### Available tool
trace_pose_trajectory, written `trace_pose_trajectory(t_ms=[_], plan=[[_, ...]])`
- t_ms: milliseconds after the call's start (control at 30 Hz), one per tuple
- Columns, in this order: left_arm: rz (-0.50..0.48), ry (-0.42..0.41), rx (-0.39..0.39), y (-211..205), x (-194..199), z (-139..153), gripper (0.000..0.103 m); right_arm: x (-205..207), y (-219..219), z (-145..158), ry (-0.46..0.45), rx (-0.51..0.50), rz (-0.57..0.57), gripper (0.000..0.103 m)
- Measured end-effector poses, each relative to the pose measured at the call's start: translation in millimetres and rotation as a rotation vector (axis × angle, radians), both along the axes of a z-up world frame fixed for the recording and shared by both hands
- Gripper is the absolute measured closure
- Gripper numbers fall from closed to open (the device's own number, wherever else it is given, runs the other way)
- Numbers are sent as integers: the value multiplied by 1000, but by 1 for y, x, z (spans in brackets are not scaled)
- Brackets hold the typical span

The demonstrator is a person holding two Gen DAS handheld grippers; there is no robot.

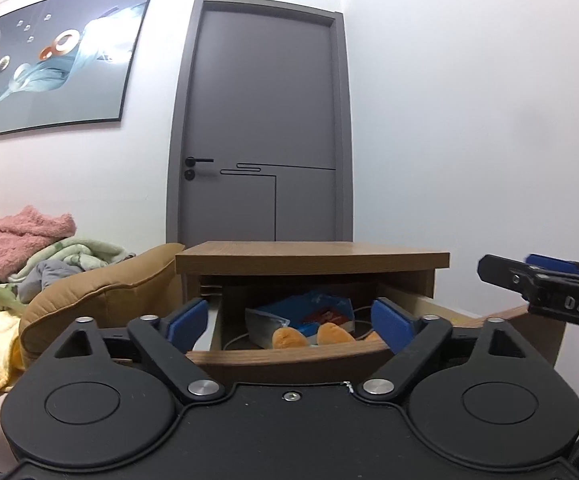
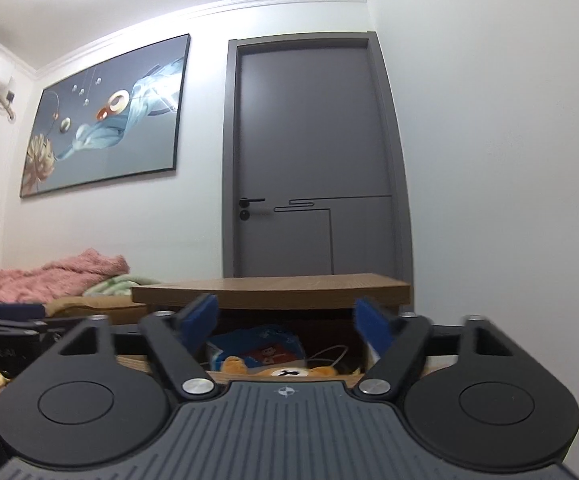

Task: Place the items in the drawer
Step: 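Withdraw the right tool from the drawer and close the left tool on the drawer front, then push the drawer front inward with the left tool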

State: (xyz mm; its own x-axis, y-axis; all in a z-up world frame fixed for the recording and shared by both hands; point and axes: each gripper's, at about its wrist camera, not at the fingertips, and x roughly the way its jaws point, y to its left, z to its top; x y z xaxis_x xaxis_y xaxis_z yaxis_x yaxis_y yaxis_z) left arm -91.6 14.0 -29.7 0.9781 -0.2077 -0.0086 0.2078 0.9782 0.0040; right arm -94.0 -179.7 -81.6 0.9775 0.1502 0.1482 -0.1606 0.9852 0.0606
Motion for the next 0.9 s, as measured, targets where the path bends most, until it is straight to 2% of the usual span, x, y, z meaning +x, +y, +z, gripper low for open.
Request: trace_pose_trajectory(t_ms=[67,133,200,300,367,533,600,667,833,900], plan=[[-15,5,-3,0,-2,0,30,-2,3,-2,11,-3,1,55],[-13,1,-6,-1,-5,0,32,-6,8,-3,11,-21,-1,65],[-4,-9,-4,-2,-9,0,32,-11,12,-5,8,-30,0,69],[8,-19,1,-3,-15,-2,35,-16,16,-6,16,-39,4,81],[20,-21,-1,-3,-18,-3,39,-18,19,-6,31,-43,11,92],[14,-12,12,-5,-22,-7,51,-26,21,-9,41,-31,5,99],[6,-10,17,-6,-25,-9,61,-29,21,-10,43,-26,0,100],[-3,-8,28,-9,-29,-13,75,-32,21,-11,46,-23,-8,100],[-11,23,47,-15,-34,-21,93,-36,18,-14,66,-10,-36,102],[2,37,45,-15,-33,-23,95,-36,16,-15,74,-9,-44,102]])
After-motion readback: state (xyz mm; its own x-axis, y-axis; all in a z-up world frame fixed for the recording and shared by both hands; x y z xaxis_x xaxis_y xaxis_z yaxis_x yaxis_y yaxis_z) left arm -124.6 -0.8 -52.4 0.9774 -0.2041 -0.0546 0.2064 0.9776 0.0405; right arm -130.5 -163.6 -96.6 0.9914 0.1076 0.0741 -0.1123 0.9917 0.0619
